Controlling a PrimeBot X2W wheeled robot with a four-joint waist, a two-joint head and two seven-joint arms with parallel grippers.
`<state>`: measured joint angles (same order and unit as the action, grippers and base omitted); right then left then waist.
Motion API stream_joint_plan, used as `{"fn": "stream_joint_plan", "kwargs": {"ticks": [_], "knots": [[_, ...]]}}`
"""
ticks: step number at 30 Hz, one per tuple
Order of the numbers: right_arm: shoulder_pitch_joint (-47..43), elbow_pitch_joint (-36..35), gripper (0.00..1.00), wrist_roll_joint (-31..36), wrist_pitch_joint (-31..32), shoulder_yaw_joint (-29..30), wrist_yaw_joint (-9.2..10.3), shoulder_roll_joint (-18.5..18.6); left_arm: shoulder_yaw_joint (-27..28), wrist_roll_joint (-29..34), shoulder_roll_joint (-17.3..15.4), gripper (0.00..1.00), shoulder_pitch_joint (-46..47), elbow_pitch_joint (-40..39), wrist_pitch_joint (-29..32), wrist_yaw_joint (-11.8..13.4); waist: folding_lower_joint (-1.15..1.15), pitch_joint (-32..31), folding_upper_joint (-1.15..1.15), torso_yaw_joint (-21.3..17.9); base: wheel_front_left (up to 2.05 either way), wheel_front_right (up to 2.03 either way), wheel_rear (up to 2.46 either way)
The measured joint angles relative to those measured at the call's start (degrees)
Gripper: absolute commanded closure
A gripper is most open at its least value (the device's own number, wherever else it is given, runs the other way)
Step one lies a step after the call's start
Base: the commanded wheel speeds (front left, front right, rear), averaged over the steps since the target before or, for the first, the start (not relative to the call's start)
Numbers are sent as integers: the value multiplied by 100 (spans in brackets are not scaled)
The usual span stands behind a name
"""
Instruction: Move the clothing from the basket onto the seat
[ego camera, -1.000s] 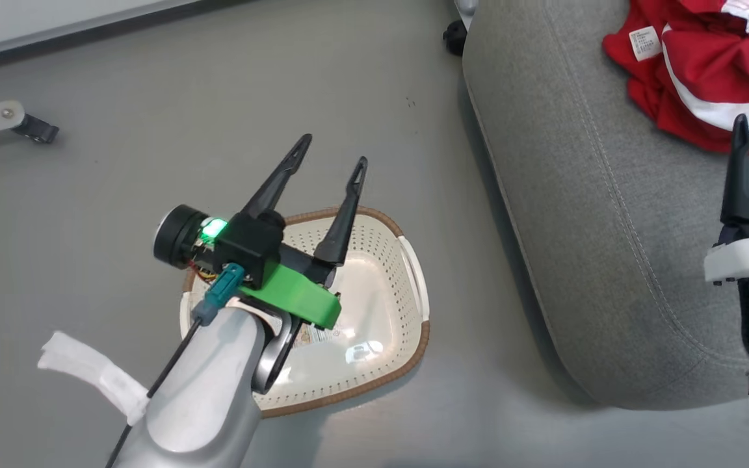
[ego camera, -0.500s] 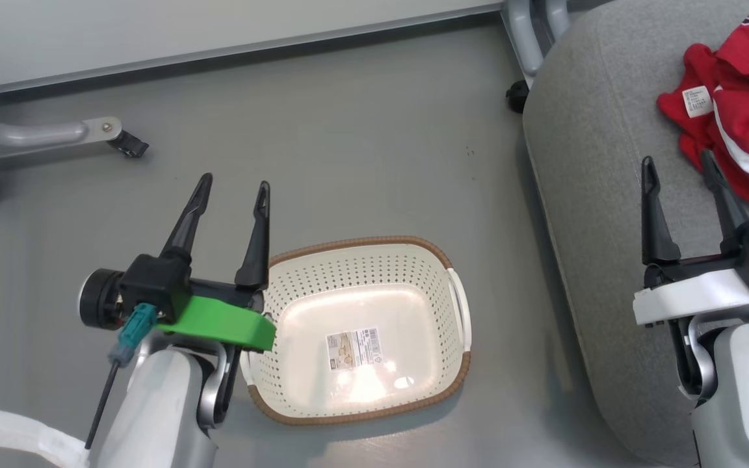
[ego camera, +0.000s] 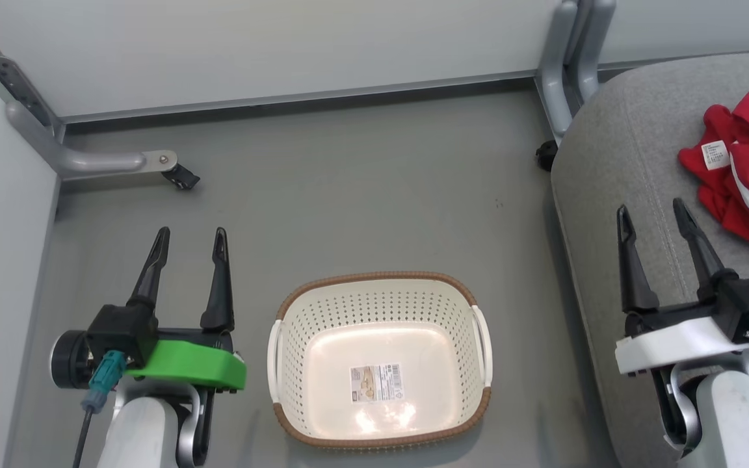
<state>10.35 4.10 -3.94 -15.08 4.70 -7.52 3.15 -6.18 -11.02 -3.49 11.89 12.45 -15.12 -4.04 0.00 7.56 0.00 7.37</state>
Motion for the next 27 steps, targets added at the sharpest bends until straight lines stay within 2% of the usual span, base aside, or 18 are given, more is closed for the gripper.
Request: {"fn": "stream_joint_plan", "kwargs": {"ticks": [14, 27], "knots": [[-742, -120, 0, -85, 0, -346, 0, -31, 90, 119, 48, 0, -390, 37, 0, -25, 0, -455, 0, 141, 0, 0, 0], [-971, -172, 0, -209, 0, -394, 0, -34, 94, 120, 56, 0, -452, 9, 0, -25, 0, -483, 0, 213, 0, 0, 0]]}}
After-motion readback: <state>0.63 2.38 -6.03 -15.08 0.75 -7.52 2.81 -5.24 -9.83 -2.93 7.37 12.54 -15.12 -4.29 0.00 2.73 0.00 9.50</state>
